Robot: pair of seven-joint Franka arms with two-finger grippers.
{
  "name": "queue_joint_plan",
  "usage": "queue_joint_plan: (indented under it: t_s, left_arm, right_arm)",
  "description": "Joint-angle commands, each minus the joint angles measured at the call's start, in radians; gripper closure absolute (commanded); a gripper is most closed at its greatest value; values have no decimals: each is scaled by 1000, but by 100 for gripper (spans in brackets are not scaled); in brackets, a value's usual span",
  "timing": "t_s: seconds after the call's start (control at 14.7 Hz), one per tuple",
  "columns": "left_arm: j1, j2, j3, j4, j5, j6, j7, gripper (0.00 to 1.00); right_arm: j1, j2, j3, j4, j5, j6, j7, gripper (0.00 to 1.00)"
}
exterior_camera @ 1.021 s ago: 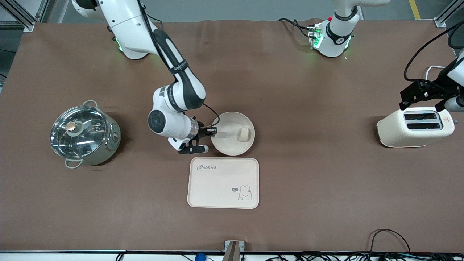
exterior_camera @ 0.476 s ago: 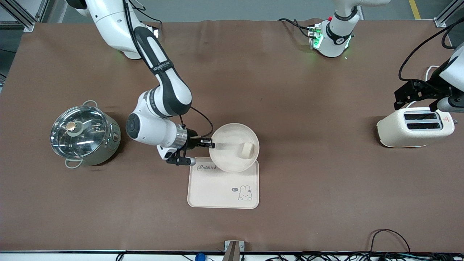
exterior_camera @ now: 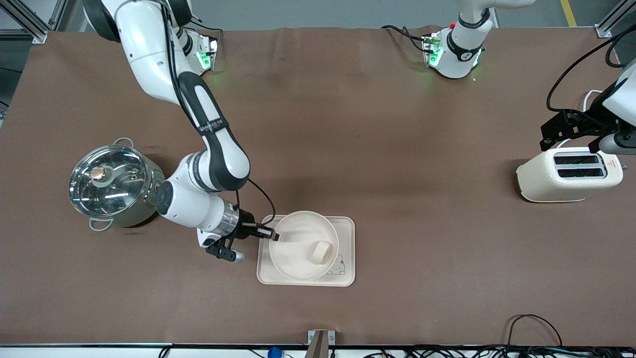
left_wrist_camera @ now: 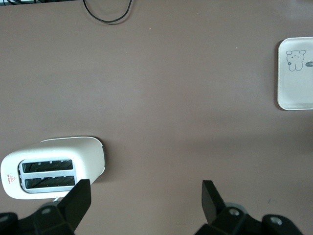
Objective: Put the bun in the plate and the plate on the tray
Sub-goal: 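Slide the plate with the right gripper onto the white tray, then open the right gripper to release the plate on the tray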
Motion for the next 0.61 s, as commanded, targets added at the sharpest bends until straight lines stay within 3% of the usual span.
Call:
queue_joint_plan:
  t_s: [0.0,0.27,0.54]
  left_arm:
    - [4,-2,-2,7,-4,-8,7,0]
    - [6,-2,-1,5,-6,-10,7,0]
    - [9,-1,1,4,-4,-12,10,0]
  right_arm:
    - [-2,124,9,160,19,13,47,100]
    - [28,202,10,194,18,88,53,100]
    - [16,205,10,173,8,84,50,98]
